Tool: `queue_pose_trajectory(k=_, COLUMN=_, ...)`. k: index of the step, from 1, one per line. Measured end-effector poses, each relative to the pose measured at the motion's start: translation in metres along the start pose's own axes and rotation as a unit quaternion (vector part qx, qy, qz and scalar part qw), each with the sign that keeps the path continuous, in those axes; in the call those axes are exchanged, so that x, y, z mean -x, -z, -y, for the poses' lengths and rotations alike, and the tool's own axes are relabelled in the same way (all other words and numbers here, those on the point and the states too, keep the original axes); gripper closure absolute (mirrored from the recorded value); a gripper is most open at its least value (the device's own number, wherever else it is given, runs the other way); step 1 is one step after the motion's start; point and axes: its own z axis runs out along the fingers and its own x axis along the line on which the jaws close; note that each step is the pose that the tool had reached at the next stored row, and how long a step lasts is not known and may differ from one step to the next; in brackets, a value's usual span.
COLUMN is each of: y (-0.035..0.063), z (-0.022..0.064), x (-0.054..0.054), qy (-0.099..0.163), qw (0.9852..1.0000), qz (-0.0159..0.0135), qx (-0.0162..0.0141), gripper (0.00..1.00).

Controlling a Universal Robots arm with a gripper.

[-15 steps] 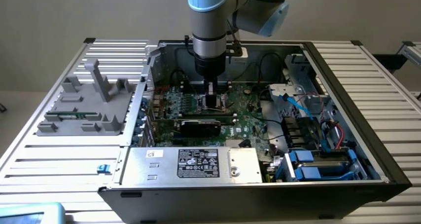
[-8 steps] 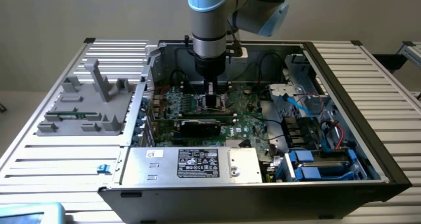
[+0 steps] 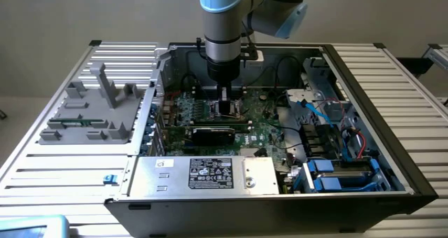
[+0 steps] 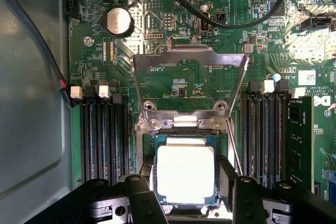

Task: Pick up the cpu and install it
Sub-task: 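Place the cpu into insertion slot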

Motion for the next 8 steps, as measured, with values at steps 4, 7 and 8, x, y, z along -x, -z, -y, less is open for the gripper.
queue_pose_trajectory(k=4, y=-0.0001, z=0.0, x=0.0, qy=0.001, qw=1.0, qz=-0.0002, qx=0.0011, gripper=0.44)
queue_pose_trajectory(k=7, y=-0.0001, z=0.0, x=0.0, qy=0.001, qw=1.0, qz=-0.0002, qx=0.0012, gripper=0.44)
queue_pose_trajectory(k=8, y=0.0, z=0.0001, x=0.0, qy=0.001, qw=1.0, qz=-0.0002, qx=0.0012, gripper=0.44)
